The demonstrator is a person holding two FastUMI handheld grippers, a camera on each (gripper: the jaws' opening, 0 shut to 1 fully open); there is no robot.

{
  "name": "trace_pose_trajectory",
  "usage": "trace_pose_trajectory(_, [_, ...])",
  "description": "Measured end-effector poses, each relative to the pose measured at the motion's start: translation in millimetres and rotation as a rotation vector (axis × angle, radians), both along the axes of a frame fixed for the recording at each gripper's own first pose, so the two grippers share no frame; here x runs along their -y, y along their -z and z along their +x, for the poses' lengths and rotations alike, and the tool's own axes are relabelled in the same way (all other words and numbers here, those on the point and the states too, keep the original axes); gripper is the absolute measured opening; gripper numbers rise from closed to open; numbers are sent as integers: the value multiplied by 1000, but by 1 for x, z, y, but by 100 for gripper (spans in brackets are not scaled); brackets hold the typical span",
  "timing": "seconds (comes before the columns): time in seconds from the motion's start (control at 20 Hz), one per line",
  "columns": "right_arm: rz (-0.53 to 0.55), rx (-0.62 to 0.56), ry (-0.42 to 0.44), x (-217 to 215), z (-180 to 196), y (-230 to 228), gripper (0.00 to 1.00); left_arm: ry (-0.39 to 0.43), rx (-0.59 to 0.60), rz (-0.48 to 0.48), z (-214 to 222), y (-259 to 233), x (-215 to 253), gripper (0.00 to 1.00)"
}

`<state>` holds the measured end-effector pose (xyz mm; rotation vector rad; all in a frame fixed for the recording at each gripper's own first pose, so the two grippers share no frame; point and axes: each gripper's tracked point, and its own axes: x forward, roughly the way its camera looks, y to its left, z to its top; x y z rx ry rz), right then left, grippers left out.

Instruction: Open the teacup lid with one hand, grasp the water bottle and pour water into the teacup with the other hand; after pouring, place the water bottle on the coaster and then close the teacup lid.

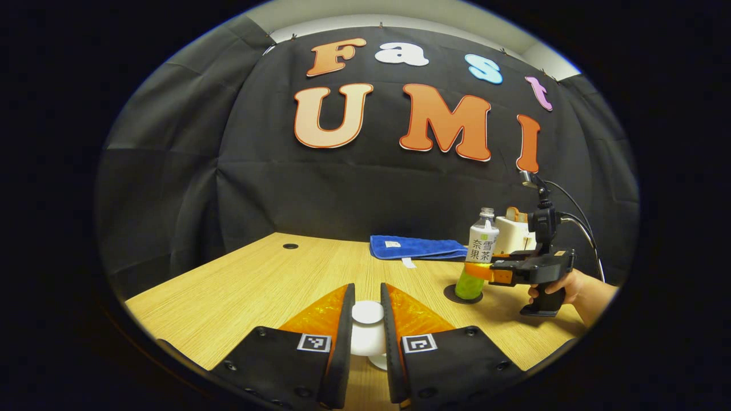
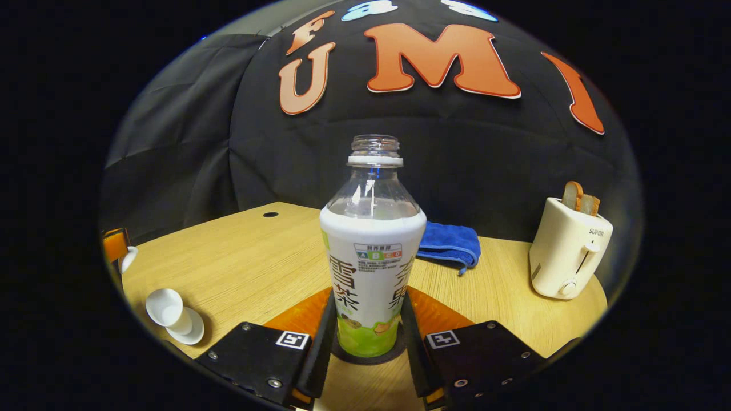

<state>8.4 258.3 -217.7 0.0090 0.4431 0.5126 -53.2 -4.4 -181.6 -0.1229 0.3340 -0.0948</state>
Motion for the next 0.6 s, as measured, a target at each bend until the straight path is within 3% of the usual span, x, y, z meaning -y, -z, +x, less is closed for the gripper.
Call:
trace_pose_trajectory(0.25, [15, -13, 10, -1, -2, 4, 60, 25, -9, 2, -1, 2, 13, 31])
trace_pose_trajectory(0.6, [-18, -81, -41, 1, -12, 23, 69, 64, -65, -36, 3, 28, 34, 31])
